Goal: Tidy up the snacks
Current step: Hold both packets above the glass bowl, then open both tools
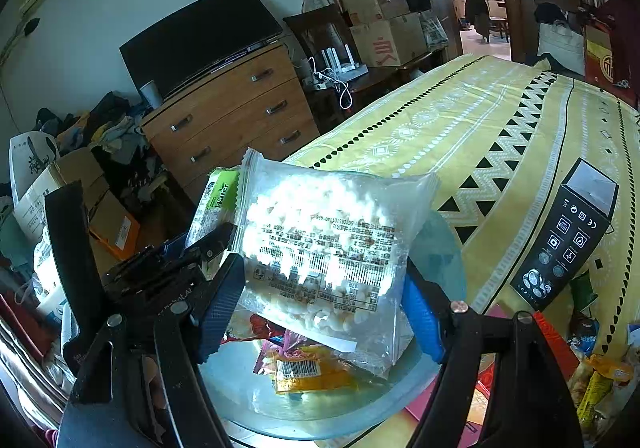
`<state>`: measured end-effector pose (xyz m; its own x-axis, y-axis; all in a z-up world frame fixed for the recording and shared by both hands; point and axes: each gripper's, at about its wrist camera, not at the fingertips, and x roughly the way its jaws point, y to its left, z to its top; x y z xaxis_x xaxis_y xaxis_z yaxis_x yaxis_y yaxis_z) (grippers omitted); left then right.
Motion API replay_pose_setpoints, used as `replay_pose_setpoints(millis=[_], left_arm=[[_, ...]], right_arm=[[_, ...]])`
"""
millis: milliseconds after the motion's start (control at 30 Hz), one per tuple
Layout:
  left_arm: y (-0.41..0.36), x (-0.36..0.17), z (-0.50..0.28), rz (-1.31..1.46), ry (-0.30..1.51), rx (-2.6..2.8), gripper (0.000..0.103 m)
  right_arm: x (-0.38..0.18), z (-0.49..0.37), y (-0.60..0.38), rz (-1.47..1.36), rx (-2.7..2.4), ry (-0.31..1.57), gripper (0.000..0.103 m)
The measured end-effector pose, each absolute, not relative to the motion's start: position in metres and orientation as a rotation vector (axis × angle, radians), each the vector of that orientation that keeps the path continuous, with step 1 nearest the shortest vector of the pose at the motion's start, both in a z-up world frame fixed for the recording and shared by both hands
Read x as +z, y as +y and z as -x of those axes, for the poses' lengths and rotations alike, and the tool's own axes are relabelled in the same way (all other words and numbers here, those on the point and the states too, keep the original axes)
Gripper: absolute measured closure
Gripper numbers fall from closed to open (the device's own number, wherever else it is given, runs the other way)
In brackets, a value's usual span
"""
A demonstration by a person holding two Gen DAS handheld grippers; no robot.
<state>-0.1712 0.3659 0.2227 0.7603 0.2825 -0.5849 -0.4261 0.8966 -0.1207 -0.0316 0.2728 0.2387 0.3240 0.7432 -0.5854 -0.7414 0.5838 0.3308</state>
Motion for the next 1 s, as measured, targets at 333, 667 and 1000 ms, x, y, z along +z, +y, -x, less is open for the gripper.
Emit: replay_pose_setpoints(millis=[333,667,1000], left_arm=[[0.3677,0.2214,0.1726,0.257,0.594,0.392,0.065],[0.3694,0.2214,0.1732,0.260,0.594,0.393,0.065],[0.3724,0.2196,0.1740,0.262,0.596,0.393,0.065]], right_arm=[[0.2342,0.0327,0.2724,0.000,0.976,0.772,0.024],[0.2339,0.0334,0.2723,0.002,0.976,0.776,0.024],[0.2343,0.0334,0.2731,0.002,0.977,0.777,0.024]])
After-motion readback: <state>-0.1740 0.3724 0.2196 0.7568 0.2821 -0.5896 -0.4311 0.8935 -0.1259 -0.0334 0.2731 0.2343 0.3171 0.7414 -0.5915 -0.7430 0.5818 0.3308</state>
